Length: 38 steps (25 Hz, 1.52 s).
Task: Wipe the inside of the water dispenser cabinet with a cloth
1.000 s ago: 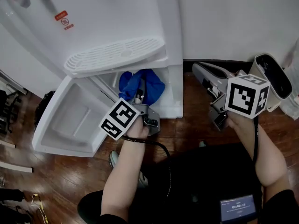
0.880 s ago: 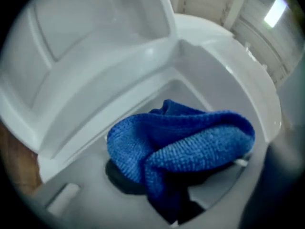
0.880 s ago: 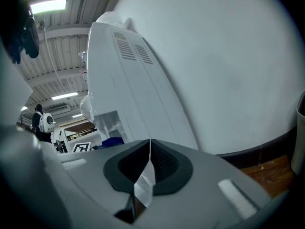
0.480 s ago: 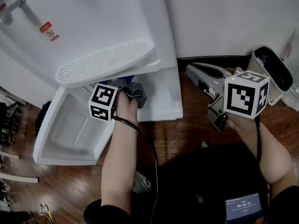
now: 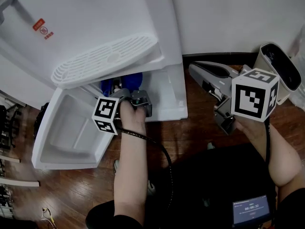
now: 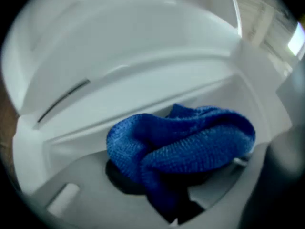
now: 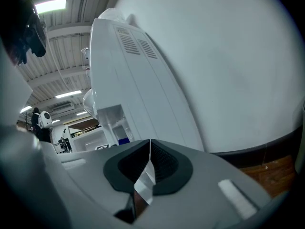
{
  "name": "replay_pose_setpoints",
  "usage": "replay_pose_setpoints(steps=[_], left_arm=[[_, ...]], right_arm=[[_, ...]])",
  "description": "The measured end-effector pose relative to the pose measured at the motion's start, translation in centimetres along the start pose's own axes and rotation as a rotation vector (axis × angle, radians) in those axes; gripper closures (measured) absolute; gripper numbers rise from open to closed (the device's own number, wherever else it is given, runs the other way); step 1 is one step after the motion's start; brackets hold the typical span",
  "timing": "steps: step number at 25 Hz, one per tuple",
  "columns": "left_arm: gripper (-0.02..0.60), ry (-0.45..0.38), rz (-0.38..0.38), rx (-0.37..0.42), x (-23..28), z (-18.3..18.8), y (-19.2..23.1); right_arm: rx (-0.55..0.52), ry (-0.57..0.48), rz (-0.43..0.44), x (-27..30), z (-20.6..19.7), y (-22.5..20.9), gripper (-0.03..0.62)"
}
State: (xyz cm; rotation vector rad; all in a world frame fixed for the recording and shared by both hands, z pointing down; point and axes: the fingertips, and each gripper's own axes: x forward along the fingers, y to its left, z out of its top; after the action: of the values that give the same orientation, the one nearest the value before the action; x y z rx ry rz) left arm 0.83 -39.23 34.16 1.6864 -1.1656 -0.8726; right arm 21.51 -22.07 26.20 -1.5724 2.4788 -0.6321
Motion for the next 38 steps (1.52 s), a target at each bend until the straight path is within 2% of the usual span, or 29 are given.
replay_pose_setpoints(steps=[1,3,6,12,16,18,19,21,23,25,27,30,35,38], left_arm=[[0.437,-0.026,-0.005,-0.049,-1.4,0.5,0.2],[0.437,-0.057,0.003,-0.097,-3.8,1.0,0.8],[0.437,-0.054,0.045,-0.085,-4.4,0.9,2.7],[0.439,0.073,0.098,0.129,2.1,-1.4,3.4],[0.439,0.119,0.150,0.306,4.8,-2.8,4.3],[0.440,0.139,0.162,0.352,5.2,-3.3,5.0],[0.440,0.146,0.173,0.350,5.0,-3.4,5.5],[0.440,0.148,0.222,0.287,3.6,-3.6,7.1],[0.440,0.137,0.267,0.168,1.6,-3.6,8.6],[0.440,0.110,0.268,0.041,-0.2,-3.6,9.0],[0.440,0.080,0.261,-0.027,-1.2,-3.4,9.0],[0.440,0.076,0.275,0.013,-0.1,-2.9,9.3],[0.440,0.152,0.276,0.090,2.7,-3.9,9.5],[0.440,0.168,0.219,0.171,2.4,-3.9,7.1]], right_arm=[[-0.003,-0.001,0.001,0.0,0.1,0.0,0.582],[-0.009,-0.003,0.001,0.1,0.2,0.1,0.582],[-0.006,0.001,-0.006,0.0,0.0,0.1,0.582],[-0.008,-0.007,-0.009,-0.1,0.3,0.0,0.582],[-0.007,0.011,0.002,0.3,-0.4,0.1,0.582],[-0.005,0.016,0.006,0.3,-0.5,0.1,0.582],[-0.005,0.016,0.007,0.3,-0.5,0.1,0.582],[-0.004,0.013,0.010,0.3,-0.4,0.1,0.582],[-0.005,0.011,0.017,0.3,-0.3,0.4,0.582],[-0.009,0.011,0.023,0.3,-0.1,0.7,0.582],[-0.014,0.011,0.028,0.3,-0.1,0.9,0.582],[-0.015,0.011,0.030,0.3,-0.1,0.9,0.582],[-0.004,0.009,0.026,0.3,-0.1,0.6,0.582],[-0.003,0.008,0.041,0.3,0.0,0.9,0.582]])
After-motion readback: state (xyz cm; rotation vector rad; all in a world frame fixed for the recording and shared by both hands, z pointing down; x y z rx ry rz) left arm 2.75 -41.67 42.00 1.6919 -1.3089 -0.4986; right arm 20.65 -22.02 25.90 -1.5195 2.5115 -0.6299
